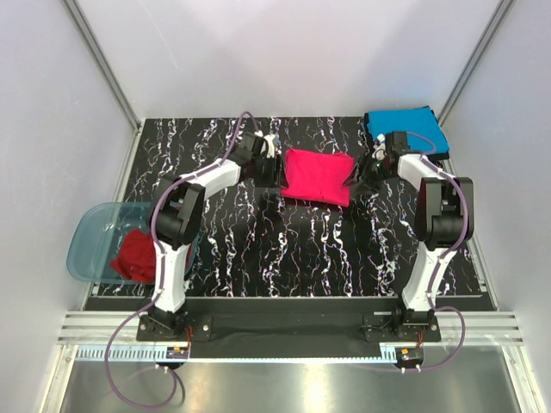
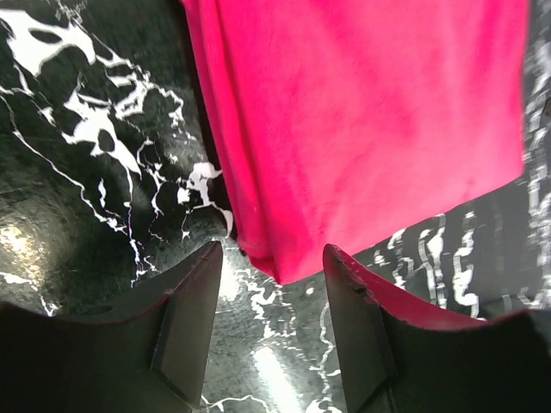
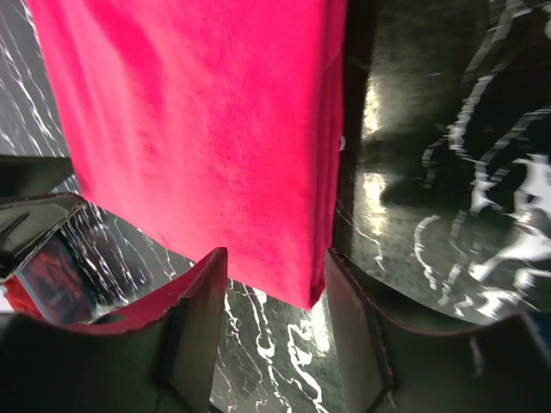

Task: Fold and stack the t-shirts
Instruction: Neatly place the folded tshirt to the corner

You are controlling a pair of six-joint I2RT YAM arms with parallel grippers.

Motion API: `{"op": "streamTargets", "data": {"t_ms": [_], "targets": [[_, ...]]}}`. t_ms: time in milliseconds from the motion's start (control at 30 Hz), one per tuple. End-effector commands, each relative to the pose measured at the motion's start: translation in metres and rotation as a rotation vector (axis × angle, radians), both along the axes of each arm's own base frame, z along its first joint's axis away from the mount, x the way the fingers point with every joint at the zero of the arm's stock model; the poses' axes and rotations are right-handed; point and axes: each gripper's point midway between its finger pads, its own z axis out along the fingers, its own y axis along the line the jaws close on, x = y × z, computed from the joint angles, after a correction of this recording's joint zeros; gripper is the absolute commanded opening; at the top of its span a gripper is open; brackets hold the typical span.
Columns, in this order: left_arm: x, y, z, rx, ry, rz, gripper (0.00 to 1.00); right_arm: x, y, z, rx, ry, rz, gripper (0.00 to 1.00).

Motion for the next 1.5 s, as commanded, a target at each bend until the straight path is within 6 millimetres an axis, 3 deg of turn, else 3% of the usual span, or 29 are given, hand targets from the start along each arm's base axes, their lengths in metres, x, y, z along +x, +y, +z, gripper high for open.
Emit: {"op": "streamTargets", "data": {"t_ms": [0, 200, 267, 300, 400, 433, 567, 633, 733, 867, 933, 967, 1033, 1067, 1100, 1133, 1200, 1267, 1367, 1400, 1467], "targets": [[0.011, 0.004, 0.0, 0.043, -0.052, -0.019, 0.56, 0.001, 0.02, -0.004, 0.023, -0.036, 0.076, 0.55], [0.004, -0.013, -0.017, 0.002, -0.008, -0.086, 0.56, -0.009, 0.022, -0.022, 0.012, -0.003, 0.099, 0.54], [0.003, -0.016, -0.018, -0.008, -0.005, -0.093, 0.5, -0.017, 0.024, -0.029, 0.013, 0.008, 0.108, 0.53], [0.002, -0.018, -0.018, -0.015, -0.003, -0.098, 0.34, -0.023, 0.023, -0.036, -0.002, 0.025, 0.099, 0.53], [0.003, -0.014, -0.019, 0.004, -0.005, -0.079, 0.04, -0.025, 0.022, -0.033, -0.016, 0.004, 0.087, 0.48], [0.0, -0.009, -0.021, 0.021, 0.015, -0.067, 0.0, -0.028, 0.02, -0.033, -0.021, 0.007, 0.082, 0.34], [-0.01, 0.01, -0.02, 0.089, 0.031, -0.01, 0.0, -0.042, 0.016, -0.024, -0.049, 0.005, 0.038, 0.06], [-0.017, 0.024, -0.019, 0.148, 0.043, 0.03, 0.0, -0.052, 0.026, -0.013, -0.054, -0.029, 0.023, 0.02], [-0.022, 0.028, -0.009, 0.16, 0.036, 0.039, 0.0, -0.075, 0.033, -0.023, -0.033, 0.0, 0.011, 0.0], [-0.028, 0.045, -0.008, 0.236, 0.049, 0.065, 0.0, -0.088, 0.052, -0.016, 0.018, -0.013, -0.008, 0.0], [-0.032, 0.057, -0.011, 0.304, 0.062, 0.074, 0.0, -0.1, 0.058, -0.017, 0.01, -0.005, -0.01, 0.07], [-0.027, 0.065, -0.01, 0.347, 0.051, 0.1, 0.0, -0.102, 0.059, -0.007, 0.019, -0.027, -0.024, 0.14], [-0.025, 0.069, -0.004, 0.377, 0.052, 0.088, 0.03, -0.112, 0.057, -0.005, 0.027, -0.022, -0.041, 0.28], [-0.026, 0.069, -0.002, 0.381, 0.058, 0.079, 0.15, -0.112, 0.056, 0.006, 0.026, -0.052, -0.055, 0.34], [-0.025, 0.065, 0.003, 0.37, 0.046, 0.061, 0.37, -0.112, 0.055, 0.009, 0.023, -0.065, -0.059, 0.47], [-0.023, 0.058, 0.014, 0.334, 0.03, 0.041, 0.42, -0.111, 0.05, 0.015, -0.003, -0.094, -0.058, 0.52], [-0.022, 0.052, 0.027, 0.302, 0.016, 0.024, 0.47, -0.102, 0.043, 0.021, -0.051, -0.136, -0.056, 0.58], [-0.017, 0.048, 0.046, 0.281, -0.004, 0.029, 0.5, -0.092, 0.026, 0.012, -0.128, -0.149, -0.073, 0.62], [-0.016, 0.043, 0.069, 0.247, -0.033, 0.02, 0.51, -0.073, 0.022, 0.006, -0.119, -0.161, -0.012, 0.65], [-0.018, 0.041, 0.073, 0.232, -0.035, 0.009, 0.52, -0.056, 0.025, 0.016, -0.111, -0.197, 0.012, 0.66], [-0.026, 0.033, 0.079, 0.181, -0.015, -0.031, 0.52, -0.045, 0.025, 0.004, -0.097, -0.162, 0.055, 0.67]]}}
